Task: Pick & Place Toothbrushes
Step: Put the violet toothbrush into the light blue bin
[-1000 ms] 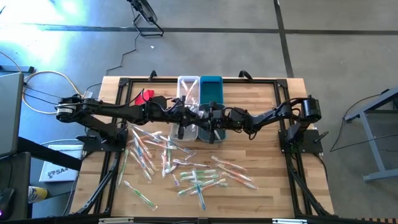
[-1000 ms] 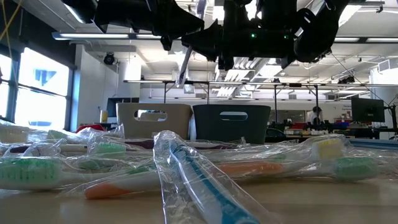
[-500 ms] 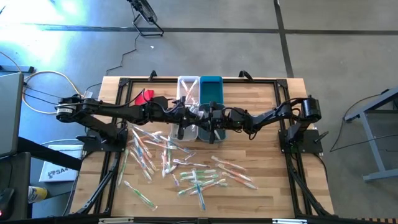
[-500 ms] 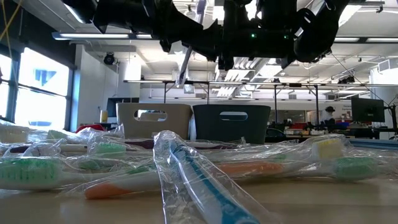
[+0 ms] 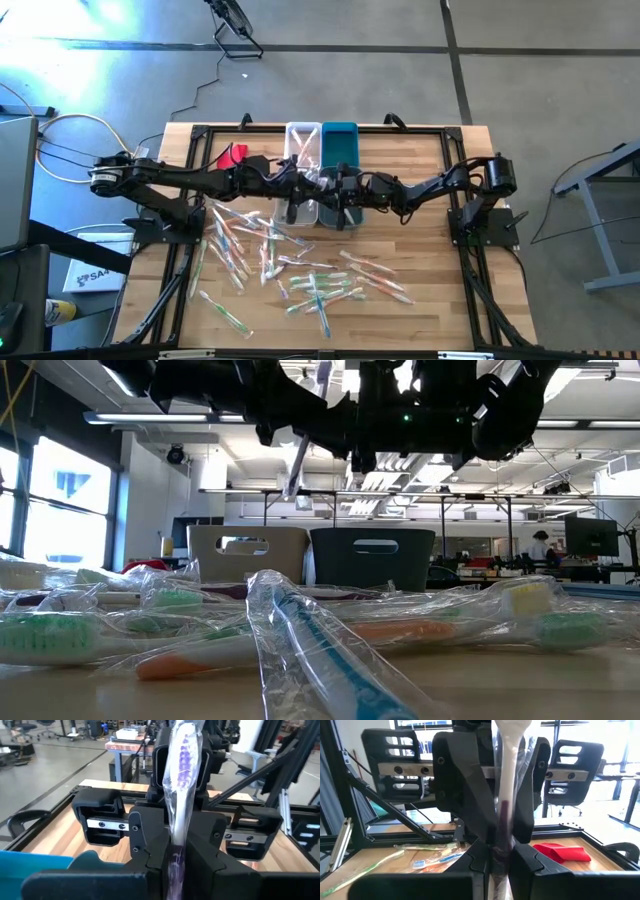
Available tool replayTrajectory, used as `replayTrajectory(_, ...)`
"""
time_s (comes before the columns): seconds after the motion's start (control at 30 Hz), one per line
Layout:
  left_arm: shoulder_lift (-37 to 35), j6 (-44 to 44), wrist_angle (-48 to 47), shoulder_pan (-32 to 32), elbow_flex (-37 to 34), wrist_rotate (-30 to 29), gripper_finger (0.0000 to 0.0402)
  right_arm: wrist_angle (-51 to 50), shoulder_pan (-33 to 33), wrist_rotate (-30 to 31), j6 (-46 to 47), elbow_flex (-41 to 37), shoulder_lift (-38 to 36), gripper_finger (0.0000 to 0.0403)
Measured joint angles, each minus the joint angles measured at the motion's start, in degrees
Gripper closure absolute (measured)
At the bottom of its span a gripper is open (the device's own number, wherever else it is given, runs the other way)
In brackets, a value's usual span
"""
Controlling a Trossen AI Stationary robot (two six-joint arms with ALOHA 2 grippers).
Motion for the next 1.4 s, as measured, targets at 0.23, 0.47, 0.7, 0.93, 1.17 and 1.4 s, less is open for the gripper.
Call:
replayTrajectory(0.23, 1.1, -1.3, 1.5, 0.0, 0.0, -0.4, 0.0293, 0.2, 0.0, -0.1, 0.3, 0.0, 0.0, 0.0367)
replayTrajectory(0.47, 1.4, -1.3, 0.8, 0.0, 0.0, -0.4, 0.0243, 0.2, 0.0, -0.1, 0.3, 0.0, -0.1, 0.0367)
replayTrajectory(0.7, 1.4, -1.3, 0.8, 0.0, 0.0, -0.4, 0.0239, 0.2, 0.0, -0.1, 0.3, 0.0, 0.0, 0.0365)
replayTrajectory(0.93, 1.4, -1.2, 0.9, 0.0, 0.0, -0.4, 0.0239, 0.2, 0.0, -0.1, 0.3, 0.0, -0.1, 0.0365)
replayTrajectory(1.17, 0.9, -1.3, 0.0, 0.0, 0.0, -0.4, 0.0239, 0.0, 0.0, -0.1, 0.4, 0.0, 0.0, 0.0369)
replayTrajectory(1.4, -7.2, 0.3, -13.2, 0.0, 0.0, -0.8, 0.0239, -2.1, 0.0, 5.1, 0.4, 0.0, 0.0, 0.0367)
